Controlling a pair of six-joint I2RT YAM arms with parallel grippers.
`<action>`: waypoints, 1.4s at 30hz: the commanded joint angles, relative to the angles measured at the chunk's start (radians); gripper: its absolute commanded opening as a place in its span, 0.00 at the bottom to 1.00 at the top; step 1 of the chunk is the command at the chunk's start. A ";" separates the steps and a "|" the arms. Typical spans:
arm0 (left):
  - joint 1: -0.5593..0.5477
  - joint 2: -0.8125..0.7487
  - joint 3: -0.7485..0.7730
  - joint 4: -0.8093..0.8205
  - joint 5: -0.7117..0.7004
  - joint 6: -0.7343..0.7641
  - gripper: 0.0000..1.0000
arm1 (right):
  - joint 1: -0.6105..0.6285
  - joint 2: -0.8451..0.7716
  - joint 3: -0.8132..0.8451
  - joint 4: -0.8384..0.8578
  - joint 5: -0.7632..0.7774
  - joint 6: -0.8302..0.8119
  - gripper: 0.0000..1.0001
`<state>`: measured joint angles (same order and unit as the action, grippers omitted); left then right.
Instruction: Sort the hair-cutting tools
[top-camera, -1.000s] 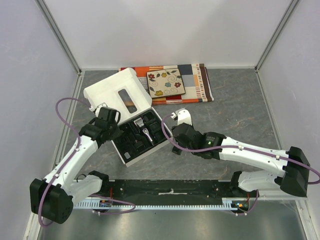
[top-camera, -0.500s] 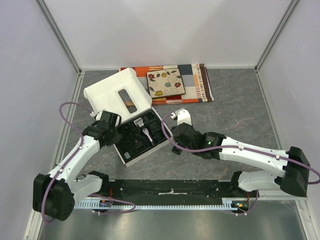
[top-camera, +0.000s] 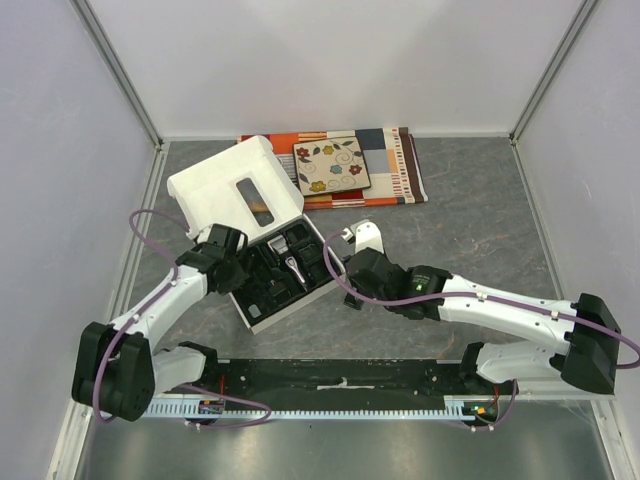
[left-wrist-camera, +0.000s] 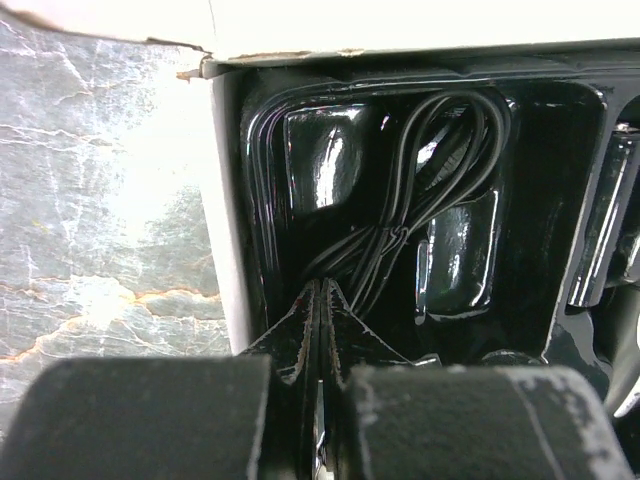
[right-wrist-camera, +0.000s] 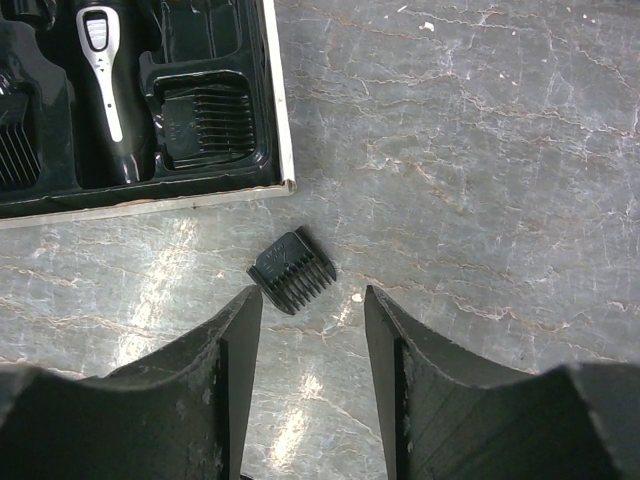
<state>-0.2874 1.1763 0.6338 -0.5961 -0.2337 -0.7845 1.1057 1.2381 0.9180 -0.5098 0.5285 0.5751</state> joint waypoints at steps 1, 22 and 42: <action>0.005 -0.063 0.047 -0.022 -0.019 -0.033 0.02 | -0.003 -0.032 0.001 0.014 -0.018 0.006 0.54; 0.002 -0.293 0.184 -0.145 0.209 0.042 0.02 | -0.040 0.162 -0.054 0.045 -0.203 -0.061 0.79; 0.004 -0.362 0.196 -0.220 0.370 0.185 0.04 | -0.178 0.403 0.059 0.093 -0.472 -0.448 0.87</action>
<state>-0.2874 0.8345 0.8066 -0.7967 0.0917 -0.6743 0.9558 1.6108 0.9218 -0.4683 0.1455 0.2211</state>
